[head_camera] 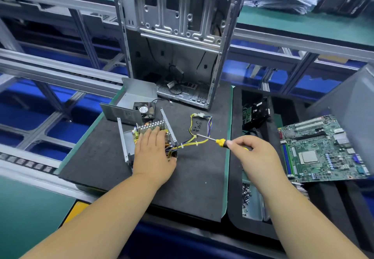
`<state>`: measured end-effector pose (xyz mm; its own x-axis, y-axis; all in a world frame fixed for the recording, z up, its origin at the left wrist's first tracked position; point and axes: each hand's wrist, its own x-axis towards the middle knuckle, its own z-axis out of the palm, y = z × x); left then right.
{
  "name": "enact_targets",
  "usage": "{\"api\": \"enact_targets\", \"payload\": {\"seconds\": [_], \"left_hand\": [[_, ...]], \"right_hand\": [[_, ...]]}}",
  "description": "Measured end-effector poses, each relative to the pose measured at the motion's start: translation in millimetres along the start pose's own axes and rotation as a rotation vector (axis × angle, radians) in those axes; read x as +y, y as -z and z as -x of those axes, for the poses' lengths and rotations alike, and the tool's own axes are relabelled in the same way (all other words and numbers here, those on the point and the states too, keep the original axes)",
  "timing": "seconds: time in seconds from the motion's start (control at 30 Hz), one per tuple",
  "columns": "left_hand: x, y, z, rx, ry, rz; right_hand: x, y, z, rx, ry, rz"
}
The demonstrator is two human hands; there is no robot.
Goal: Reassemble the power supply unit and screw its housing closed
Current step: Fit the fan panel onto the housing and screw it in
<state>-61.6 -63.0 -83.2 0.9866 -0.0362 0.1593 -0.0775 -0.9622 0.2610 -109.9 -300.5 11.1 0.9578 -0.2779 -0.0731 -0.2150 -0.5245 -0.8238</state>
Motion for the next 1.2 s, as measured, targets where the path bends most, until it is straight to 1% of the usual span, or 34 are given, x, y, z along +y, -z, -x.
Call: {"api": "enact_targets", "payload": {"seconds": [0.1,0.23,0.4,0.47,0.6,0.7,0.9,1.0,1.1,1.2], "left_hand": [[-5.9,19.1,-3.6,-0.003,-0.047,0.024],[-15.0,48.0,-27.8,0.043,-0.105,0.050],[-29.1,70.1,-70.2,0.053,-0.110,0.129],[-35.1,74.0,-86.2,0.045,-0.118,0.164],[-47.0,77.4,-112.9,-0.001,-0.153,0.280],[-51.7,77.2,-125.3,-0.041,-0.165,0.363],[-53.6,75.7,-143.3,-0.122,-0.183,0.432],[-54.8,72.6,-147.2,-0.160,-0.174,0.479],[-54.4,70.4,-145.4,-0.204,-0.148,0.600],[-48.7,71.8,-142.4,-0.243,-0.066,0.763]], "right_hand": [[-2.3,-2.3,-8.5,0.035,-0.012,-0.026],[-11.8,-13.7,-26.5,0.087,-0.042,-0.011],[-27.9,-37.1,-53.0,0.145,-0.086,0.177],[-33.4,-48.1,-63.5,0.141,-0.109,0.275],[-39.0,-70.2,-81.6,0.131,-0.141,0.427],[-40.1,-82.2,-89.6,0.140,-0.163,0.492],[-38.0,-91.1,-97.7,0.143,-0.192,0.533],[-38.1,-90.0,-98.2,0.152,-0.209,0.512],[-42.3,-81.2,-95.2,0.212,-0.201,0.466],[-51.0,-64.0,-89.5,0.267,-0.163,0.412]]}}
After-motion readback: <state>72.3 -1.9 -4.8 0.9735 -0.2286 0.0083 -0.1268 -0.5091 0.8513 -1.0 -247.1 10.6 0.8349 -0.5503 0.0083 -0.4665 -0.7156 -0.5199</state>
